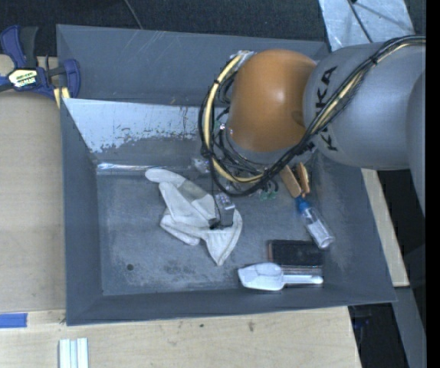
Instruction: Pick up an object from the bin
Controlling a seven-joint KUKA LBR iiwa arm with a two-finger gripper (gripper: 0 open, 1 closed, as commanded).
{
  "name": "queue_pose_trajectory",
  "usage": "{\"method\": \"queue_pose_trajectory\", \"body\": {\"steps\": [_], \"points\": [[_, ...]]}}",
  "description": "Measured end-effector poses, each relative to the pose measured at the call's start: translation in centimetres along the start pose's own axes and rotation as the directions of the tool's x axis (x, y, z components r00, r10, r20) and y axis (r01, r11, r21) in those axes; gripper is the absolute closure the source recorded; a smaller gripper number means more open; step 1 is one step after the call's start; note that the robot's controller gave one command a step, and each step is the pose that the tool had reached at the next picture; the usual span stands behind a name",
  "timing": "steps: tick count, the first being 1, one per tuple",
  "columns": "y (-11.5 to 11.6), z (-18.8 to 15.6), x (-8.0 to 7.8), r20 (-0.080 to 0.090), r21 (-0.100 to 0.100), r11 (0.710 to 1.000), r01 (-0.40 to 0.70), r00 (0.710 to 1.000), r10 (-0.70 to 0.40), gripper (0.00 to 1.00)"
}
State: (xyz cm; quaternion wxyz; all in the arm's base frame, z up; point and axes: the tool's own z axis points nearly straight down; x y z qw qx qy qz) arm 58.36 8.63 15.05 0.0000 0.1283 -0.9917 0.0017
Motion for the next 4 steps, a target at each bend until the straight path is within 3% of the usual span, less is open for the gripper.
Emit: {"method": "queue_pose_trajectory", "body": {"steps": [1, 2, 3, 4], "points": [[-0.9, 2.5, -0.4, 0.006, -0.004, 0.998, 0.062, 0.998, -0.062, 0.00], [-2.3, 5.3, 0.6, 0.003, -0.003, 0.999, -0.036, 0.999, 0.036, 0.00], [-2.3, 6.4, 1.0, 0.003, -0.003, 0.998, -0.068, 0.998, 0.068, 1.00], [-2.3, 6.4, 1.0, 0.003, -0.003, 0.998, -0.068, 0.998, 0.068, 1.00]]}}
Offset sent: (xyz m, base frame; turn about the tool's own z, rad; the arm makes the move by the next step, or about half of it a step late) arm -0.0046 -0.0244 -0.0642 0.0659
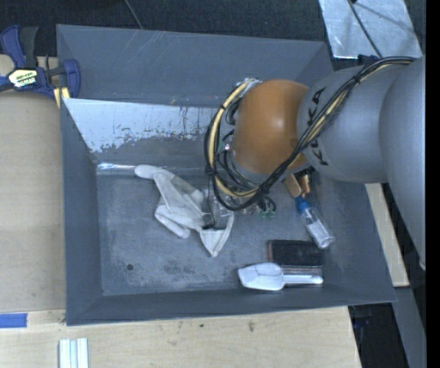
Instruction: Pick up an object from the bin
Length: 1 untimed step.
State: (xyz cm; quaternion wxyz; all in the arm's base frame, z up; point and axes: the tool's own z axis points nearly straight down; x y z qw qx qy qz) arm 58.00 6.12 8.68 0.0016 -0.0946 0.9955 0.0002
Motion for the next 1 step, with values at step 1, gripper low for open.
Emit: {"method": "queue_pose_trajectory", "body": {"steps": [1], "points": [[-0.83, -17.17, 2.84, 0.004, 0.001, 0.998, 0.056, 0.998, -0.056, 1.00]]}}
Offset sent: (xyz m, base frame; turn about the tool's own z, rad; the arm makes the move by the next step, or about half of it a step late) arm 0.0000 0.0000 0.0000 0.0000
